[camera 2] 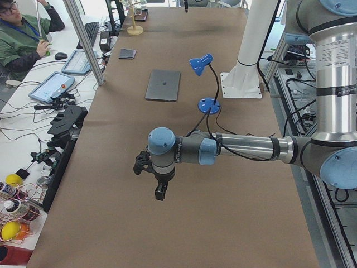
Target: Close laptop
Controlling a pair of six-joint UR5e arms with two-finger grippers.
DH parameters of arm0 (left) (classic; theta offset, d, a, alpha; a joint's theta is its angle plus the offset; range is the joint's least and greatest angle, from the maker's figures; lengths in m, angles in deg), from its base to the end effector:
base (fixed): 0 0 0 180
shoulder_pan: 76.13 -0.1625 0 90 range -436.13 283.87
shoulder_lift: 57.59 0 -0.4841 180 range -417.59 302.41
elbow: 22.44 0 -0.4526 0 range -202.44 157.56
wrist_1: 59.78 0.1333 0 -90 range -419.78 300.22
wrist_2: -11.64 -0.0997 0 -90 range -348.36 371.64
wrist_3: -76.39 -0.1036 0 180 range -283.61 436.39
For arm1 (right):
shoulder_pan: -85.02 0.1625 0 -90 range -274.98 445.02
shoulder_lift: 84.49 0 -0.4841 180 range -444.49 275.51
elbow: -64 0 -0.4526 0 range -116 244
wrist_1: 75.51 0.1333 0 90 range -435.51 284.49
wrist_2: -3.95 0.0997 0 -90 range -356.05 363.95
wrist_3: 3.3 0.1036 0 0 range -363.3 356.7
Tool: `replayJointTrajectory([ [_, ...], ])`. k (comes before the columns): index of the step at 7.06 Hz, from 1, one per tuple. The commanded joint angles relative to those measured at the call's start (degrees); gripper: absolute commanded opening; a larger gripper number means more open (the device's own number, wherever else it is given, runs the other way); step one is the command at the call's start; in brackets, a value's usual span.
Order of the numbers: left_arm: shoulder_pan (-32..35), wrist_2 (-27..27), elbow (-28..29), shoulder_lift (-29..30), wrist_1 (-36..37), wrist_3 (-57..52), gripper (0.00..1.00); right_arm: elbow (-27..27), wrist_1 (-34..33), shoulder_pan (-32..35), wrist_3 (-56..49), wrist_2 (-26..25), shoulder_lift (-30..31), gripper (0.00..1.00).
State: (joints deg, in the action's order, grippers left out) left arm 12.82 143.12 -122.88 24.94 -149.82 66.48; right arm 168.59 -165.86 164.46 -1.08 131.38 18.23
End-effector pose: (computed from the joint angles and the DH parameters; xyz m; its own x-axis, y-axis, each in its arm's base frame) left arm -0.0556 -0.4938 0.6913 0.7341 0.2196 -0.6425 -0.1468 0.9752 0.1656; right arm -0.0129 -0.4529 0.6995 0.7842 -0.1232 0.6081 0.1529 0.9882 0.0030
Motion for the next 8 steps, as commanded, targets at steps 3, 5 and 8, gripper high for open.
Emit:
replayJointTrajectory([
  [3,0.00,0.00,-0.02,-0.17,0.03,0.06,0.99,0.09,-0.01,0.01,-0.19,0.18,0.64,1.00],
  [5,-0.09,-0.09,-0.10,-1.23,0.03,-0.03,0.99,0.18,0.26,-0.16,-0.19,0.36,0.38,1.00],
  [8,-0.09,-0.09,0.07,-1.23,0.03,-0.03,0.99,0.09,0.26,-0.25,-0.28,1.14,0.55,1.00],
])
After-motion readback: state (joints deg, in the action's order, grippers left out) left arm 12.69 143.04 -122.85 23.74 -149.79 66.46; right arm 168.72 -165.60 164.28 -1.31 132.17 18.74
